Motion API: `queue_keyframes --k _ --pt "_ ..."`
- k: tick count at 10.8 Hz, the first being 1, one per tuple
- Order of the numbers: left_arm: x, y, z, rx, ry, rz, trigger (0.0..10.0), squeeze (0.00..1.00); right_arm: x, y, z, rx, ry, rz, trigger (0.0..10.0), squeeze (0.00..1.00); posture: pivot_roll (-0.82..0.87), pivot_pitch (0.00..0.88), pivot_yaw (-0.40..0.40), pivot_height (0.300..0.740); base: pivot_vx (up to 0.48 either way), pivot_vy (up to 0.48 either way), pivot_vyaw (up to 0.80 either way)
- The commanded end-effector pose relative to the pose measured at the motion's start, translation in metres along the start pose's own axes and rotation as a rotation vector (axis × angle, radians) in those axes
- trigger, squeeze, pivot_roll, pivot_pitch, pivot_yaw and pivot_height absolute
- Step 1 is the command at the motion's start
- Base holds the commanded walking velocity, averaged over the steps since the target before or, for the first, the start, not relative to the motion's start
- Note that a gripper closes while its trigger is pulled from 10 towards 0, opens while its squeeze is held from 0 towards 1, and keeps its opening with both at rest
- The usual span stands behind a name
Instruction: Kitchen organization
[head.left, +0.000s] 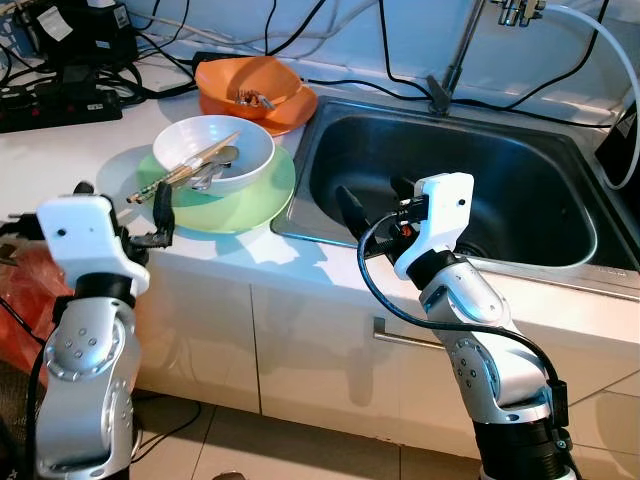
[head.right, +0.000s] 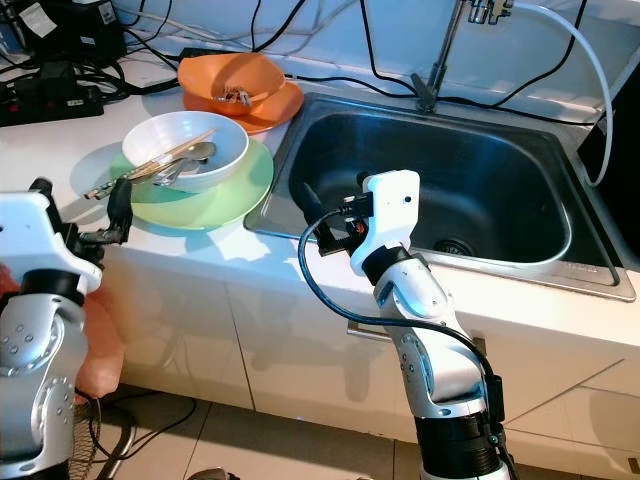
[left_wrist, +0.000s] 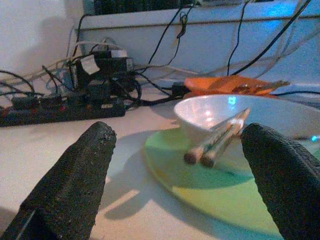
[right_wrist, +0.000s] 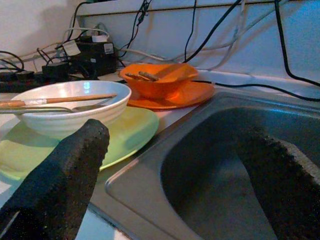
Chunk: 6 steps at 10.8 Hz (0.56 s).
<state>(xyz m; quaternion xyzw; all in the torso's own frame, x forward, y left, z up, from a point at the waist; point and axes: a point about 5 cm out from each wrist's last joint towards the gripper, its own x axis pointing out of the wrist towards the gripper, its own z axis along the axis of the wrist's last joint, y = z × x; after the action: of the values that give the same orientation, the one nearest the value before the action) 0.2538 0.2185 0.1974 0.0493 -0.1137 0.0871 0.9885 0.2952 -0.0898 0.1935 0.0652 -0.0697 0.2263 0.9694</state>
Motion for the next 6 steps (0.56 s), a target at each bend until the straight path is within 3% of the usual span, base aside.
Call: queue_keyframes --k 1,3,6 --pt "-0.001 -0.001 -0.003 0.024 0.014 -0.023 10.0 0.00 0.001 -0.002 0.003 -0.009 -0.015 -0.010 10.0 0.00 0.12 0.050 -0.078 0.740 0.000 0.000 0.00" --pt "-0.004 -0.003 -0.008 0.115 0.020 -0.079 10.0 0.00 0.001 -0.002 0.003 -0.009 -0.020 -0.010 10.0 0.00 0.12 0.049 -0.077 0.740 0.000 0.000 0.00" --pt "-0.004 0.005 -0.015 0.210 0.026 -0.080 10.0 0.00 0.000 -0.001 0.002 -0.005 -0.026 -0.013 10.0 0.00 0.12 0.048 -0.073 0.740 0.000 0.000 0.00"
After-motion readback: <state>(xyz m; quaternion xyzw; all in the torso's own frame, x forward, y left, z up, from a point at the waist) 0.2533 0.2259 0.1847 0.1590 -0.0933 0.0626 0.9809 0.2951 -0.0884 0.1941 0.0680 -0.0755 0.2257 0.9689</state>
